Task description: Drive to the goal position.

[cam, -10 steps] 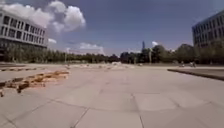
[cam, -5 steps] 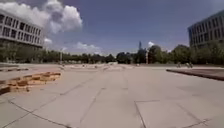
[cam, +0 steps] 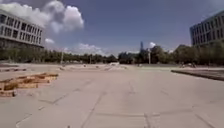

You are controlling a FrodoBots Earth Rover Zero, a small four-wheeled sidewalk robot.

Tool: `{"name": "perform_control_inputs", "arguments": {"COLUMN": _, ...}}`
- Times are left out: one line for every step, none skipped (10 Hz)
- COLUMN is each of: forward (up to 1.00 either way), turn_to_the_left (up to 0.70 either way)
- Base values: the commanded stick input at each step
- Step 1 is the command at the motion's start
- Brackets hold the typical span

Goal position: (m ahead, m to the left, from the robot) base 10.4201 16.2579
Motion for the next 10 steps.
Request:
{"name": "perform_control_inputs", "arguments": {"forward": 0.85, "turn_to_the_left": 0.0}}
{"name": "perform_control_inputs", "arguments": {"forward": 0.85, "turn_to_the_left": 0.0}}
{"name": "perform_control_inputs", "arguments": {"forward": 0.85, "turn_to_the_left": 0.01}}
{"name": "perform_control_inputs", "arguments": {"forward": 0.85, "turn_to_the_left": 0.09}}
{"name": "perform_control_inputs", "arguments": {"forward": 0.85, "turn_to_the_left": 0.33}}
{"name": "perform_control_inputs", "arguments": {"forward": 0.85, "turn_to_the_left": 0.34}}
{"name": "perform_control_inputs", "arguments": {"forward": 0.85, "turn_to_the_left": 0.25}}
{"name": "perform_control_inputs", "arguments": {"forward": 0.85, "turn_to_the_left": 0.02}}
{"name": "perform_control_inputs", "arguments": {"forward": 0.85, "turn_to_the_left": 0.0}}
{"name": "perform_control_inputs", "arguments": {"forward": 0.85, "turn_to_the_left": 0.0}}
